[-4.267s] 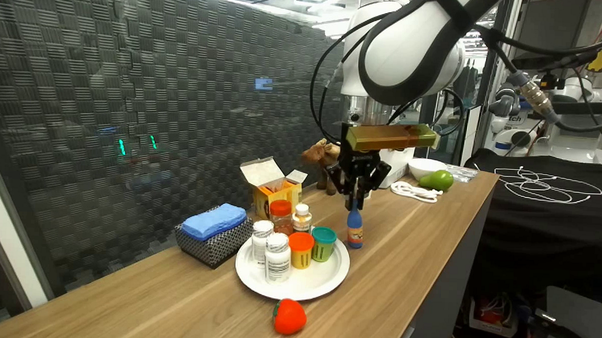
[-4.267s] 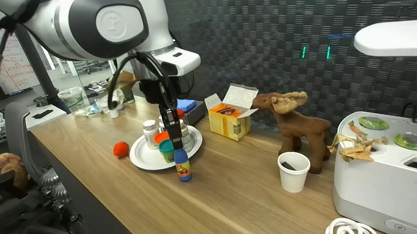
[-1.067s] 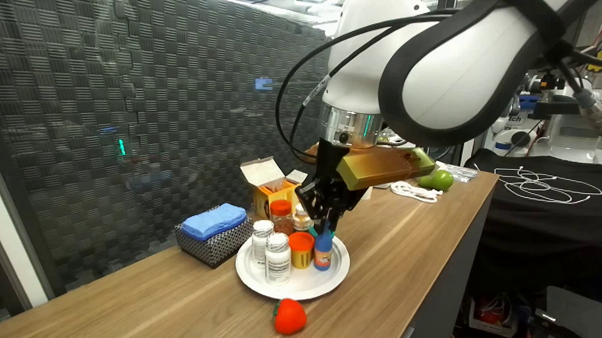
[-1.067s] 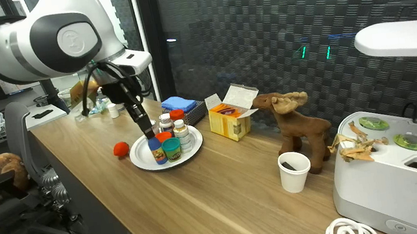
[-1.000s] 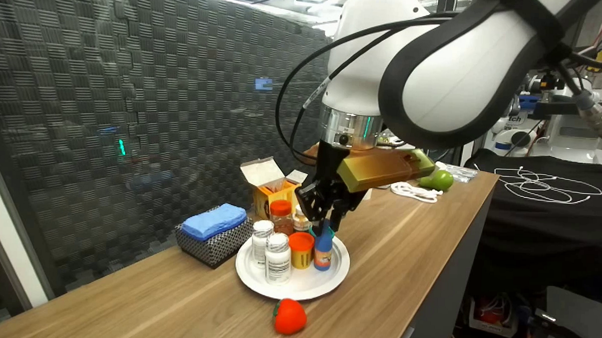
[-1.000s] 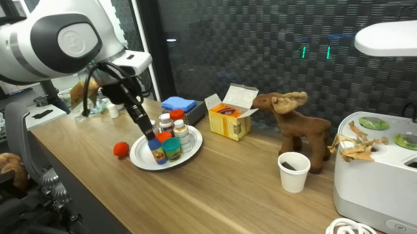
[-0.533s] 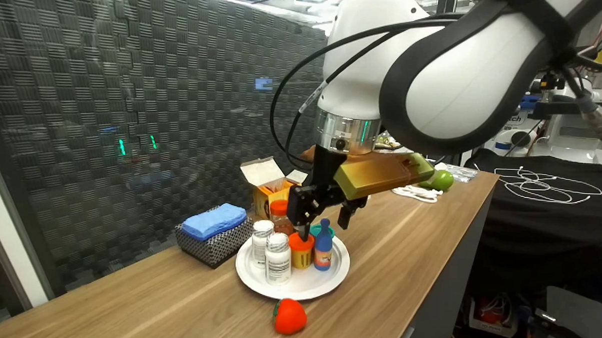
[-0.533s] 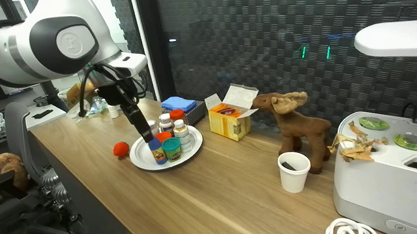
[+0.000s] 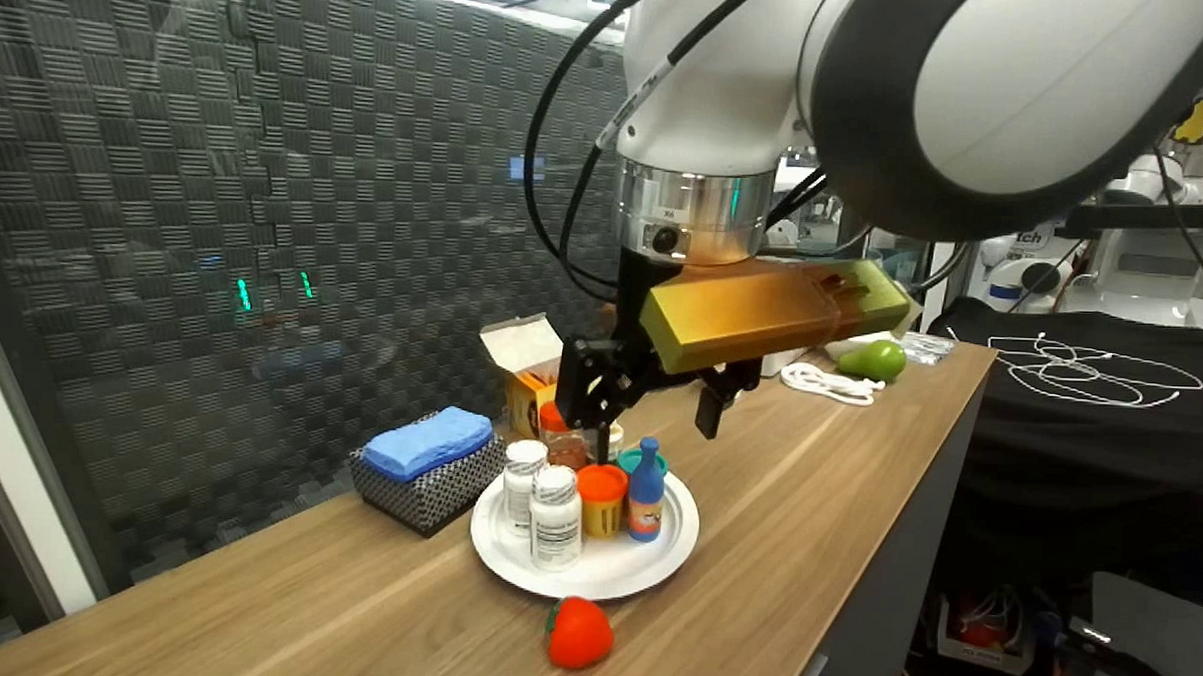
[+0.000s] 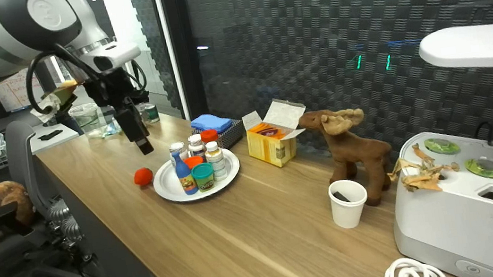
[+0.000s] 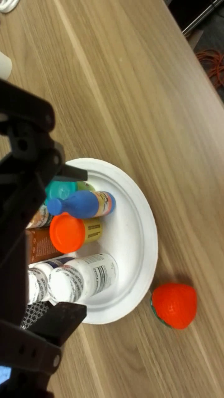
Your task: Pick up the bottles from the table and put them on the white plate.
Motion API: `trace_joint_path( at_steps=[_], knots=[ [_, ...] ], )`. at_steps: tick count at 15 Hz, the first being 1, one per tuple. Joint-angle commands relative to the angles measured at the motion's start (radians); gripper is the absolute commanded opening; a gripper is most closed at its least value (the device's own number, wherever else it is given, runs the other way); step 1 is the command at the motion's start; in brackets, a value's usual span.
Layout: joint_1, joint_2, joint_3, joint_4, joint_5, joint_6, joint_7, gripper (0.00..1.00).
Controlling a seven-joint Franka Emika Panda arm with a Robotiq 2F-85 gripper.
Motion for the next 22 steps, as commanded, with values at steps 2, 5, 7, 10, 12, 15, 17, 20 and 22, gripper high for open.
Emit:
trace_joint_path(
  at_steps=[2, 5, 7, 10, 12, 15, 17, 20, 22],
  knots=[
    [0.008, 0.063, 0.045, 0.055, 0.189, -0.012, -0.043, 1.0],
    [0.012, 0.137, 0.052, 0.097, 0.287, -0.012, -0.05, 1.0],
    [0.015, 0.182, 0.052, 0.126, 0.337, -0.01, -0.072, 1.0],
    [0.019, 0.236, 0.053, 0.166, 0.403, -0.017, -0.107, 1.0],
    [0.024, 0.256, 0.054, 0.184, 0.437, -0.024, -0.128, 1.0],
    [0.033, 0.265, 0.055, 0.189, 0.48, -0.03, -0.148, 1.0],
    [0.044, 0.272, 0.045, 0.184, 0.465, -0.02, -0.144, 1.0],
    [0.054, 0.29, 0.036, 0.178, 0.44, -0.002, -0.149, 1.0],
    [0.06, 0.304, 0.032, 0.177, 0.424, 0.011, -0.162, 1.0]
  ],
)
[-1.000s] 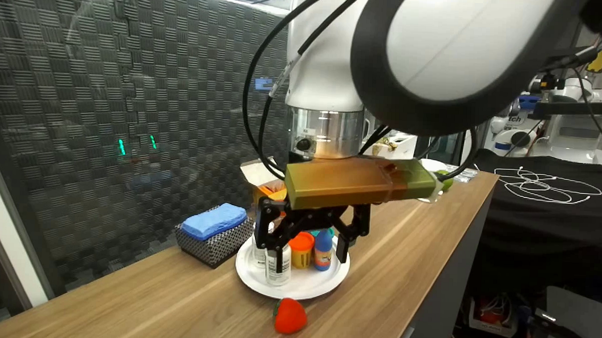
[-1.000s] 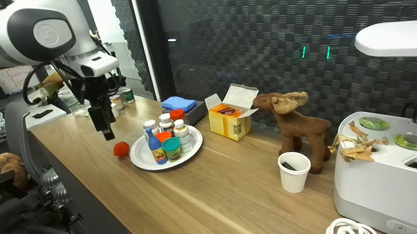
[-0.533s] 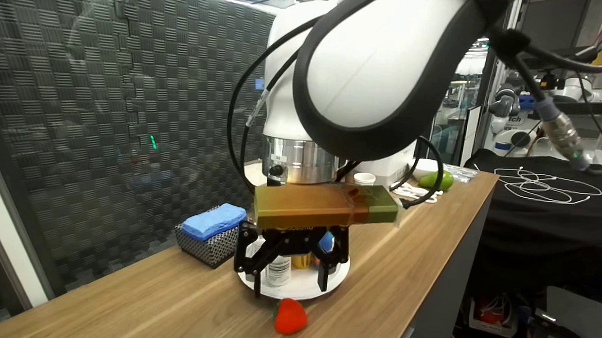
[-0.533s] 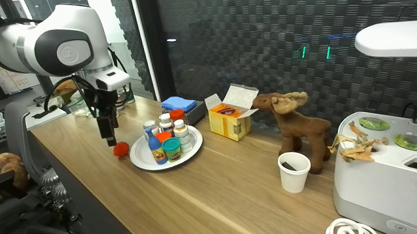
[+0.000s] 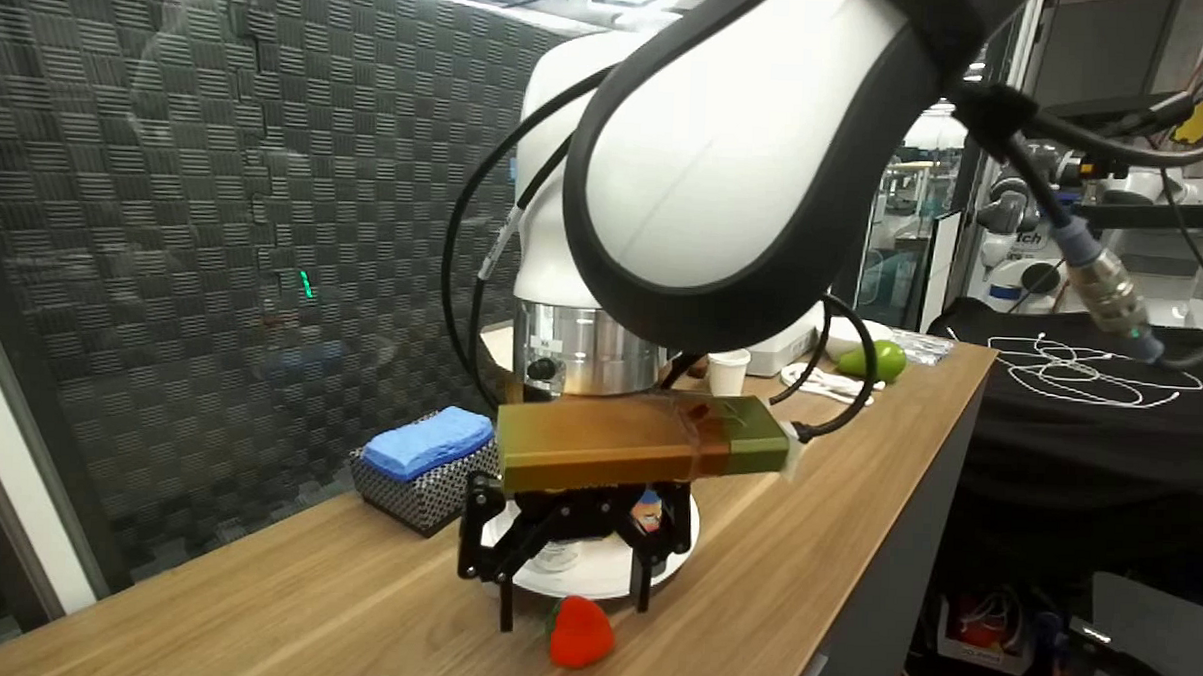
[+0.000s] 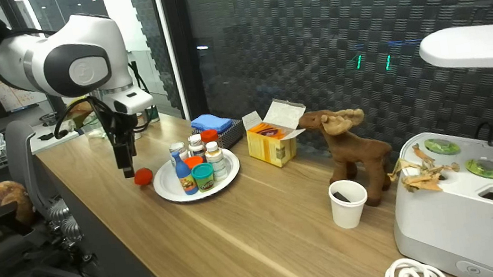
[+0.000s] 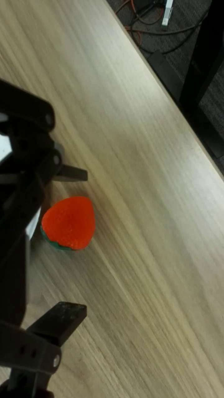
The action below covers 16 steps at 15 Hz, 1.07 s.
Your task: Pick up the bottles from the table and put them on the white plate.
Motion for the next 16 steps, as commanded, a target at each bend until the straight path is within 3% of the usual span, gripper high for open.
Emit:
trace_joint_path(
  at_steps=[1, 8, 9, 11, 16],
  knots=[
    [0.028, 0.027, -0.024, 0.011, -0.036, 0.028, -0.024, 1.0],
    [0.06, 0.053, -0.059, 0.011, -0.126, 0.089, -0.018, 1.0],
    [0.061, 0.054, -0.059, 0.011, -0.123, 0.093, -0.021, 0.75],
    [0.057, 0.058, -0.051, 0.012, -0.103, 0.093, -0.033, 0.66],
    [0.049, 0.057, -0.024, 0.004, -0.054, 0.078, -0.059, 0.27]
  ],
)
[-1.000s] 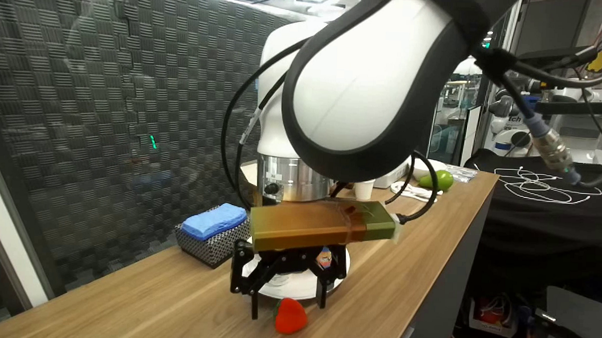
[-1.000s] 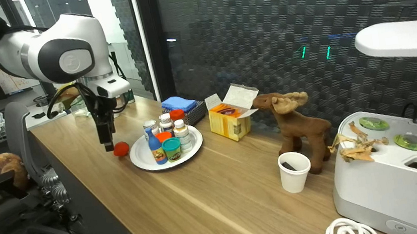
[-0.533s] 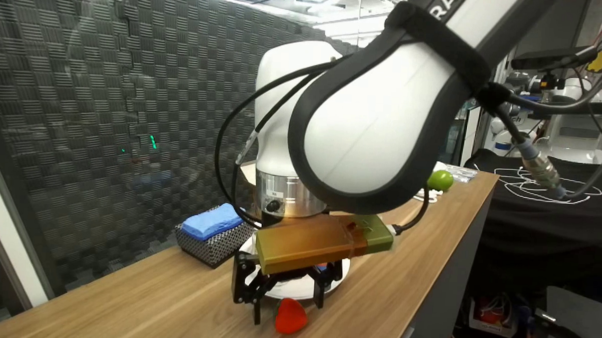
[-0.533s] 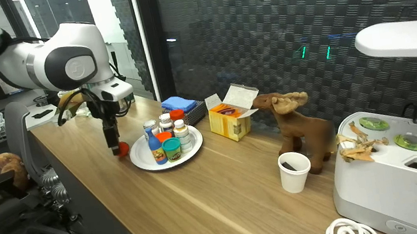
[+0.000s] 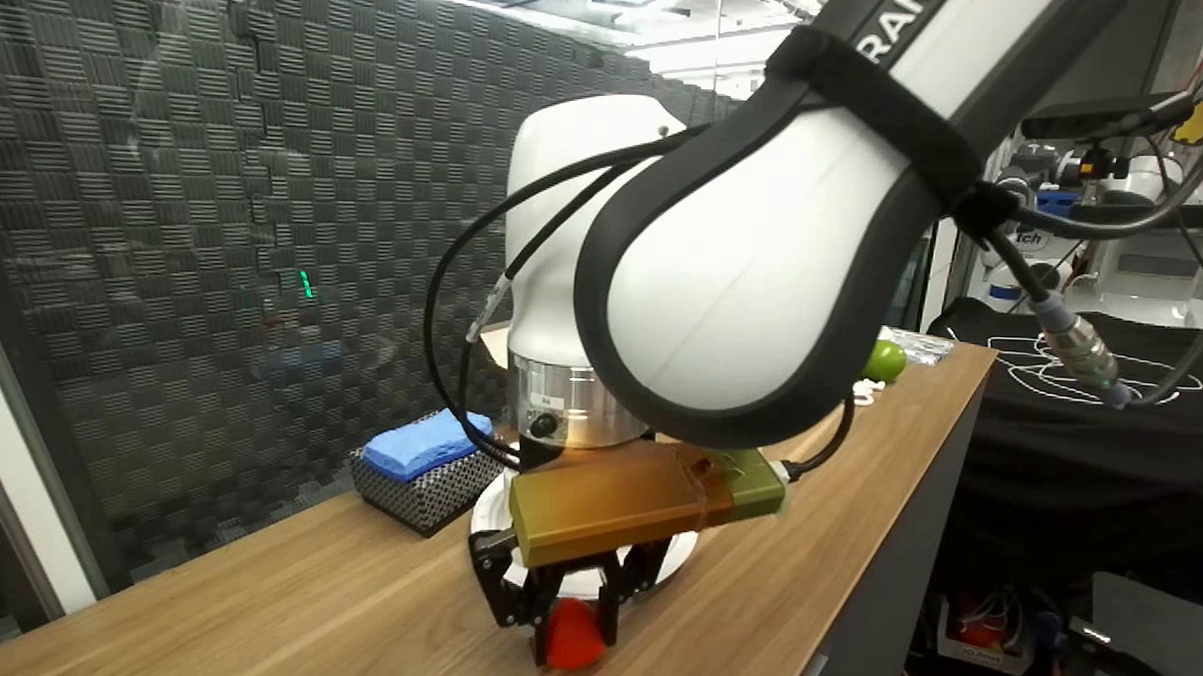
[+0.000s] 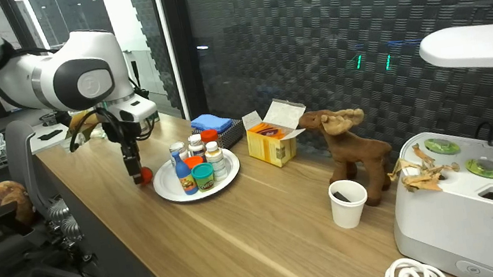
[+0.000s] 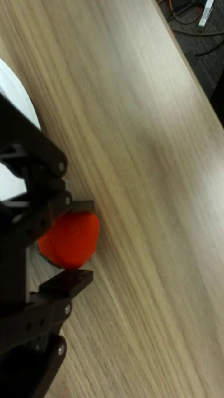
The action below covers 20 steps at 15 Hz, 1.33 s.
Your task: Pick up the bottles from the table and put them on the white plate.
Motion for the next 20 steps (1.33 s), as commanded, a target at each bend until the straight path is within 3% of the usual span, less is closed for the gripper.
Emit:
trace_joint_path(
  at_steps=[1, 6, 10, 14, 20],
  knots=[
    [0.008, -0.006, 0.018, -0.001, 0.057, 0.001, -0.033, 0.25],
    [0.042, -0.069, 0.014, -0.044, 0.029, 0.028, -0.009, 0.25],
    [0.1, -0.149, -0.086, -0.103, -0.199, 0.089, 0.153, 0.25],
    [0.087, -0.176, -0.147, -0.122, -0.458, 0.074, 0.355, 0.25],
    [0.054, -0.145, -0.134, -0.128, -0.555, 0.055, 0.449, 0.25]
  ],
)
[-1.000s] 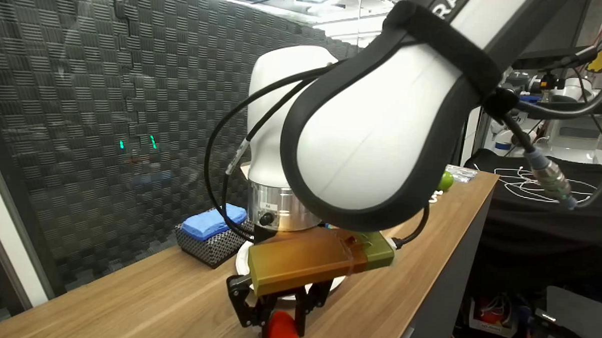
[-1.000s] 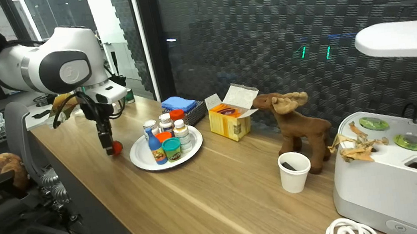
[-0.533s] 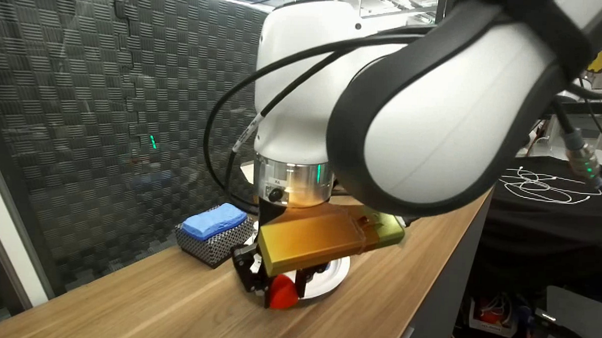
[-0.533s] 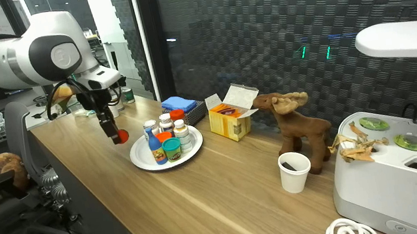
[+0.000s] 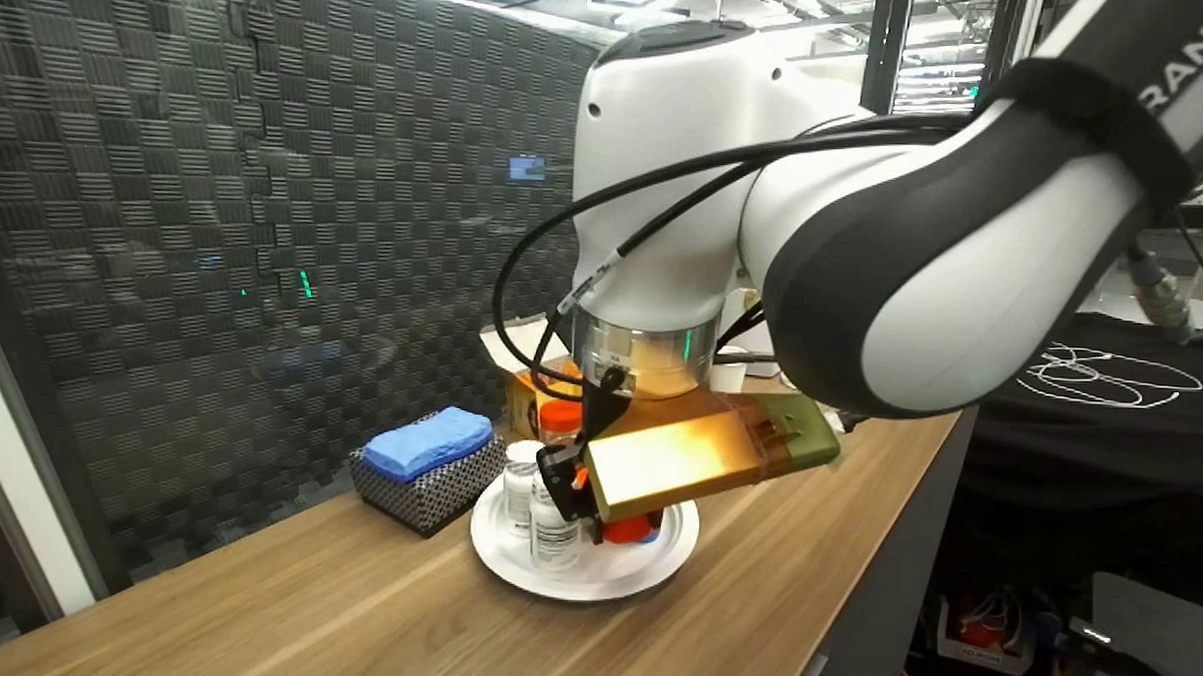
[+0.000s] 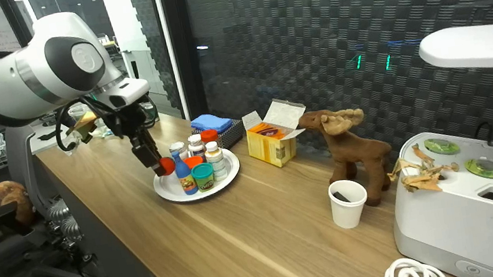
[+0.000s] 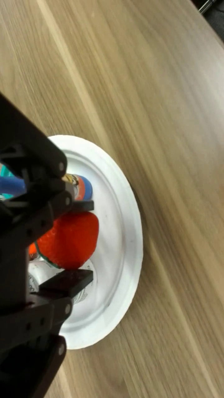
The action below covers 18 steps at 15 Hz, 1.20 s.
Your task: Pick up the bottles from the table and put them on the white plate.
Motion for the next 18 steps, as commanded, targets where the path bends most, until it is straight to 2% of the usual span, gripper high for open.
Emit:
trace_joint_path(
  at_steps=[1, 9, 18],
  knots=[
    [-0.01, -0.002, 0.018, -0.012, -0.029, -0.003, 0.044, 0.25],
    [-0.004, 0.013, 0.021, -0.014, -0.047, 0.004, 0.052, 0.25],
    [-0.01, 0.039, 0.019, 0.027, -0.169, 0.014, 0.124, 0.25]
  ],
)
